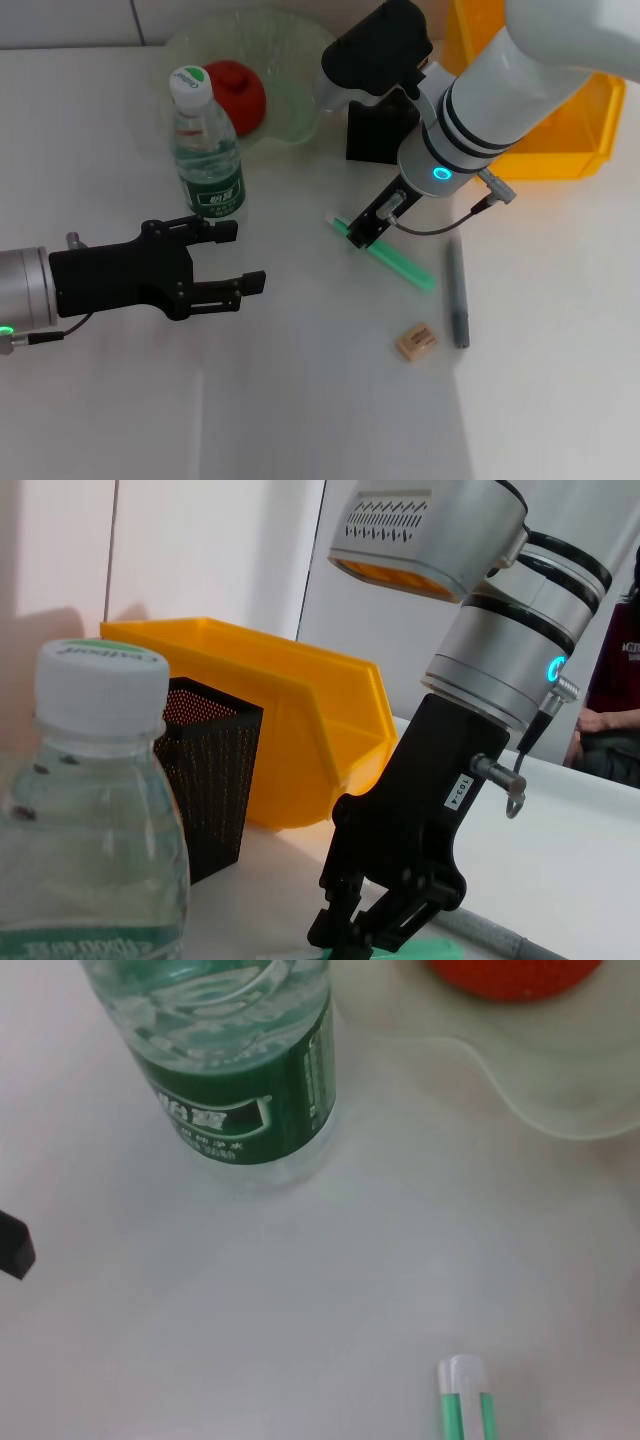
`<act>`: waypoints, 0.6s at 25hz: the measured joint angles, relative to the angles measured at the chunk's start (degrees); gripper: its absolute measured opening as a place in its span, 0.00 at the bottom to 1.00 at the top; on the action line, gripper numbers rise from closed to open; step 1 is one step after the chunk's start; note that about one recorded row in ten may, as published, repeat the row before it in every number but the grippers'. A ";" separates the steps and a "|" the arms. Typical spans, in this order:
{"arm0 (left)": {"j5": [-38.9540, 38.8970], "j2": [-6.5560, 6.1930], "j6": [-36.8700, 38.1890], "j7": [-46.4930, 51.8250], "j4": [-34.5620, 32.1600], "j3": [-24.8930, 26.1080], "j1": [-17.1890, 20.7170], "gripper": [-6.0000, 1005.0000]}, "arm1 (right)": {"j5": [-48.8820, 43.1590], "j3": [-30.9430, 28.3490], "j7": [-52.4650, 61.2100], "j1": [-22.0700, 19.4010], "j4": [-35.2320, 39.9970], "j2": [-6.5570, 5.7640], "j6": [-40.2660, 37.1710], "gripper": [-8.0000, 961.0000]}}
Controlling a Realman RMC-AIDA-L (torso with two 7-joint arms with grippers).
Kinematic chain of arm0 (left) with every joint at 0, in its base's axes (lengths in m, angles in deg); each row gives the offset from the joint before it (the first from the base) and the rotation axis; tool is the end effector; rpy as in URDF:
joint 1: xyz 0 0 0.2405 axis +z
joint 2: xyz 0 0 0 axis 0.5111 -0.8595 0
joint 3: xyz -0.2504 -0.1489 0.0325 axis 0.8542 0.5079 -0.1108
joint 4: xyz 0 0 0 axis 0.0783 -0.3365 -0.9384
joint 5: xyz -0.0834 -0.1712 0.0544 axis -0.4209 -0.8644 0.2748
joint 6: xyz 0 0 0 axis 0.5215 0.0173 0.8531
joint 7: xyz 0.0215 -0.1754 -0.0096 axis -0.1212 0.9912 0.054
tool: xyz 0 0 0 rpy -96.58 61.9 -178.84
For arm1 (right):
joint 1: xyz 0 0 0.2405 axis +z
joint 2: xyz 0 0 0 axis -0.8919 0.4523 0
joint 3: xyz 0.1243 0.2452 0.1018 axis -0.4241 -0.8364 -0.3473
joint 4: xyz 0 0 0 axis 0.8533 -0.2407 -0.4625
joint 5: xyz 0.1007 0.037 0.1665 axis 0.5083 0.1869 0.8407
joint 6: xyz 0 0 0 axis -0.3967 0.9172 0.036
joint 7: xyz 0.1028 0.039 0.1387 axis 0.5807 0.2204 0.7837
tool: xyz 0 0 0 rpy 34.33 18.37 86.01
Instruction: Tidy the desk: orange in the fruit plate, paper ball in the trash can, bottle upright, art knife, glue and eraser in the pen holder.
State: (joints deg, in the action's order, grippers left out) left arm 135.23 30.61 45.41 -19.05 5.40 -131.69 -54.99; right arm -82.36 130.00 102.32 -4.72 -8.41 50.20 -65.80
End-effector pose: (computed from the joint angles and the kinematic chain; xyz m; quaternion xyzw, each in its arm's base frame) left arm -0.3017 0.3164 -0.0611 -0.9452 -0.1887 -0.2340 0.1273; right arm 0.1686 0.4212 -0.1551 -0.9173 0.3057 -0.1855 0.1751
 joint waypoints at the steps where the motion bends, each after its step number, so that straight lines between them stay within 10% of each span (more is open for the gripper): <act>1: 0.00 0.00 0.00 0.00 0.00 0.00 0.00 0.80 | 0.00 0.00 0.00 -0.01 -0.01 0.00 -0.01 0.21; 15: 0.00 0.10 0.00 -0.61 0.12 0.10 0.00 0.80 | 0.00 -0.03 0.15 -1.04 0.66 -0.01 0.13 0.18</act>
State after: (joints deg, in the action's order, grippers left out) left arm 135.23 30.71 45.42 -19.66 5.52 -131.58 -54.99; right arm -82.36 129.97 102.47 -5.76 -7.75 50.19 -65.67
